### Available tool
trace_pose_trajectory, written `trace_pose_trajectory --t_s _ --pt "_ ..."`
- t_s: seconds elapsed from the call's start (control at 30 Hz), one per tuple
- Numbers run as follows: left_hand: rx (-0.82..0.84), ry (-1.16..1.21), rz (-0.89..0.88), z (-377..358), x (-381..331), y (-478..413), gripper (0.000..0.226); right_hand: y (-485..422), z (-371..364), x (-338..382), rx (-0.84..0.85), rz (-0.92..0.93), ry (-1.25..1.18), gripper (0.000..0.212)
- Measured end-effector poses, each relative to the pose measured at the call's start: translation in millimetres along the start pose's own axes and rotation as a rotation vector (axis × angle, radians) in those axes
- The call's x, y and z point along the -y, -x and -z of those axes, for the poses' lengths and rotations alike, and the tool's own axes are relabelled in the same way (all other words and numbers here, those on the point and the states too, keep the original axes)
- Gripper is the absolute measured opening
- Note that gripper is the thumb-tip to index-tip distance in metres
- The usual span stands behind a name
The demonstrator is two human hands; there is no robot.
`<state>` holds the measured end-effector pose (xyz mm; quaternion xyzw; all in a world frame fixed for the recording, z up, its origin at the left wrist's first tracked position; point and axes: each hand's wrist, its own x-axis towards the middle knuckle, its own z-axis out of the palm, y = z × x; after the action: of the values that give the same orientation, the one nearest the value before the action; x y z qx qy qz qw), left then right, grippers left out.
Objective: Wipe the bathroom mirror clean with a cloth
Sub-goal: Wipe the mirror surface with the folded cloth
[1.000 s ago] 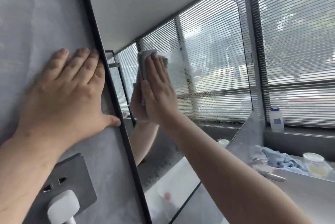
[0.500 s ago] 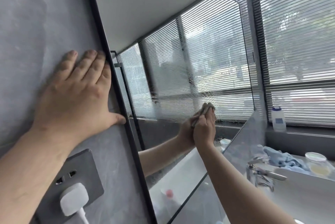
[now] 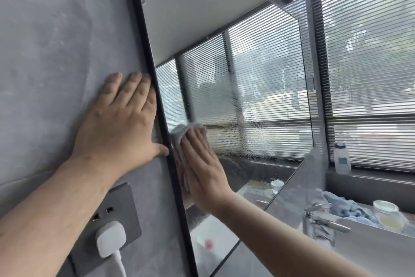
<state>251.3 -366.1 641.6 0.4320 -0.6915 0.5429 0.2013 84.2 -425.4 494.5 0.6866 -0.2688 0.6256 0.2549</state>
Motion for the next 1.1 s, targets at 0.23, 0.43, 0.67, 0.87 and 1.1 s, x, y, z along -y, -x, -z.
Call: trace_pose_trajectory --t_s 0.23,0.43,0.67,0.87,1.1 --pt "-0.008 0.021 0.001 2.7 0.0 1.5 0.128 13.5 10.4 0.0 0.142 0.214 0.042 0.048" --pt "-0.013 0.107 0.003 2.4 -0.3 2.0 0.121 -96.2 2.1 8.0 -0.019 0.11 0.029 0.05" --pt "-0.007 0.127 -0.004 -1.0 0.7 2.0 0.13 -108.6 25.7 -57.4 -0.087 -0.243 0.037 0.053" --pt "-0.006 0.14 -0.01 -2.6 1.1 1.2 0.131 -51.2 60.2 -167.5 -0.337 -1.065 -0.1 0.066" --pt "0.037 0.143 -0.023 -2.3 2.0 1.5 0.13 -53.9 42.4 -204.5 -0.431 -1.097 -0.136 0.068"
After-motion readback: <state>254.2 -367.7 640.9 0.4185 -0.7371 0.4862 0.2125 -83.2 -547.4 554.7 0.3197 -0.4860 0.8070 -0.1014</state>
